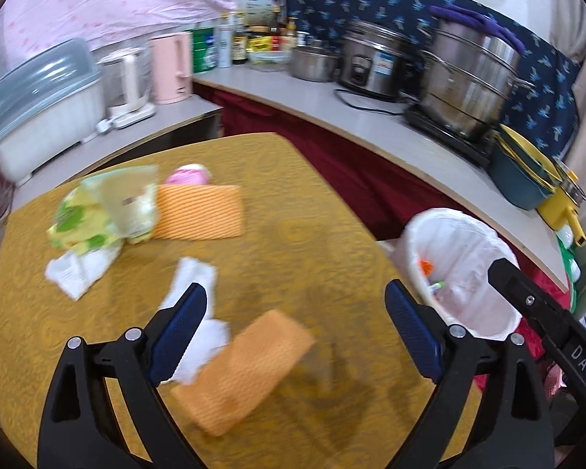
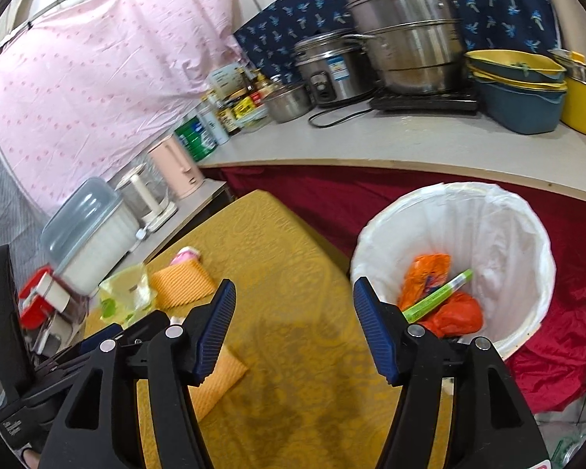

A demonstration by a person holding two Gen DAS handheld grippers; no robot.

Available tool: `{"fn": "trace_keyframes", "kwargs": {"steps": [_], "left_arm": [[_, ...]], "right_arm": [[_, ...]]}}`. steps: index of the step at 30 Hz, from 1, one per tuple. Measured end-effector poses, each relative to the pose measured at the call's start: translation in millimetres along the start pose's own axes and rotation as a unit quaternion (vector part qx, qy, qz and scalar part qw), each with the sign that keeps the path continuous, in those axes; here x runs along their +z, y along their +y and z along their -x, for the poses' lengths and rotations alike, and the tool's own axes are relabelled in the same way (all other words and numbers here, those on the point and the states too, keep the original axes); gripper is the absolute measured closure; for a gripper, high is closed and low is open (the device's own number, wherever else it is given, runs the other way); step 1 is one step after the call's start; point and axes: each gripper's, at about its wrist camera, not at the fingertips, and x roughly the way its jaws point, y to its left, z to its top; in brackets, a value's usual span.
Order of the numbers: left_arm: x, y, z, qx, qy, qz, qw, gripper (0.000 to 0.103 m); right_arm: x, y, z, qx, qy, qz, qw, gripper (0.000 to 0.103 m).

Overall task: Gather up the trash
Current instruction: 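Move both tools back over the table toward the foam sleeve and tissue, then grasp the orange foam net sleeve with the right tool while the left tool grasps the white tissue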

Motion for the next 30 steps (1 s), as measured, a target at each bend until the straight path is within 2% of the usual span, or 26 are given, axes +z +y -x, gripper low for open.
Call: {"fn": "trace_keyframes", "kwargs": {"steps": [10,19,24,30], "left_arm": [[-15.5,67.0,19.0,0.050,-0.015,0.032,0.9981,0.015],[-32.4,117.0,17.2,0.084,-0.004,0.056,0.9949,0.015],[-40.4,139.4,12.3,0.095,0.007,0.070,0.9929,0.015],[-46.6,156.1,3.5,0.099,0.018,0.083,0.9914,0.015]], "right_arm": [[-36.1,51.5,-21.3,0.019,0.044,0.040,0.998,0.042],[-86.0,93.9,-55.7,0.029,0.105,0.071,0.992,0.042],[-109.0,103.2,-78.3,0.023,0.137,0.069,0.988,0.042],[-121.3,101.5,-102.3,0.014,0.167,0.047,0.985,0.042]]}}
